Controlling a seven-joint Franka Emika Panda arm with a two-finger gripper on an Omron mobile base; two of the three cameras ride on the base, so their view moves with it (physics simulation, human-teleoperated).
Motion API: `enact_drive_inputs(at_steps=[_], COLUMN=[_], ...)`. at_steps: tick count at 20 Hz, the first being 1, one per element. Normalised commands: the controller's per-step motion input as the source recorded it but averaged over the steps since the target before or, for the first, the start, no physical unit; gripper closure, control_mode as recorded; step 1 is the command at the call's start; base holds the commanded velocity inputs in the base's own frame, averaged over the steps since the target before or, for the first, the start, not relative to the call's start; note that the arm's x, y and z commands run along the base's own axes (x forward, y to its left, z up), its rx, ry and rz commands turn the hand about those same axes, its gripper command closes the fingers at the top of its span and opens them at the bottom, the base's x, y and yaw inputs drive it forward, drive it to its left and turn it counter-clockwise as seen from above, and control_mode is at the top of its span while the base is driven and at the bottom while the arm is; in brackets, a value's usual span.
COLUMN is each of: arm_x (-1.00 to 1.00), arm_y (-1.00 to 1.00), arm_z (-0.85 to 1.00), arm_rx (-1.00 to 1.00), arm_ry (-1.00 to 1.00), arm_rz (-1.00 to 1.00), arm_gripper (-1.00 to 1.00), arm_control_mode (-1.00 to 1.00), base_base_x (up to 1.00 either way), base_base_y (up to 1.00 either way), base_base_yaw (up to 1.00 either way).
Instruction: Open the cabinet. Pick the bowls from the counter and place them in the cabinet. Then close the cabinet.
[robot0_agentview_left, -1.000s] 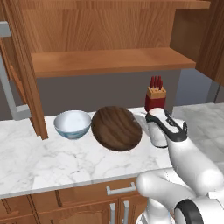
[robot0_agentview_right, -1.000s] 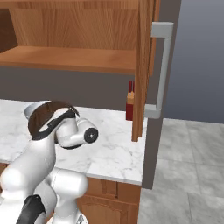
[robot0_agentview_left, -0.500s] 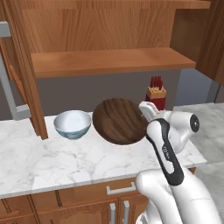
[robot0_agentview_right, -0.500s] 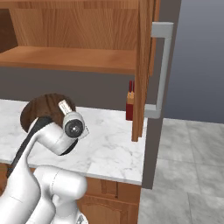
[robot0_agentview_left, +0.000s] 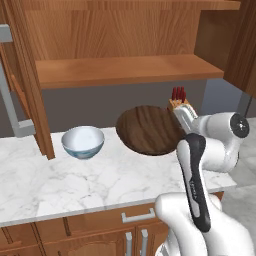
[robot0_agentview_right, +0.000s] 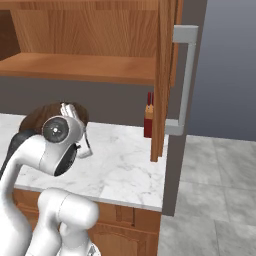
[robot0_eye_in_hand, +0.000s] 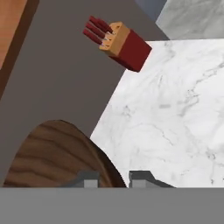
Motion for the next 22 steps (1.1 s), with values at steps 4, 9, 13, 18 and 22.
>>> enact_drive_inputs(at_steps=[4,9,13,18,22], arm_x=[-0.83,-0.91,-0.88,-0.55,-0.46], arm_y=[-0.19,-0.07,-0.12,0.00,0.00], arm_z=[0.55,0.48,0.60,0.62,0.61], arm_rx=[0.00,-0.01,0.00,0.00,0.00], arm_ry=[0.13,0.12,0.08,-0.02,-0.14], arm_rz=[-0.22,-0.26,-0.29,-0.17,-0.04], arm_gripper=[1.00,1.00,1.00,1.00,1.00], arm_control_mode=[-1.00,-1.00,-1.00,-1.00,-1.00], base_base_x=[0.00,0.00,0.00,0.00,0.00], base_base_y=[0.00,0.00,0.00,0.00,0.00], base_base_yaw=[0.00,0.00,0.00,0.00,0.00])
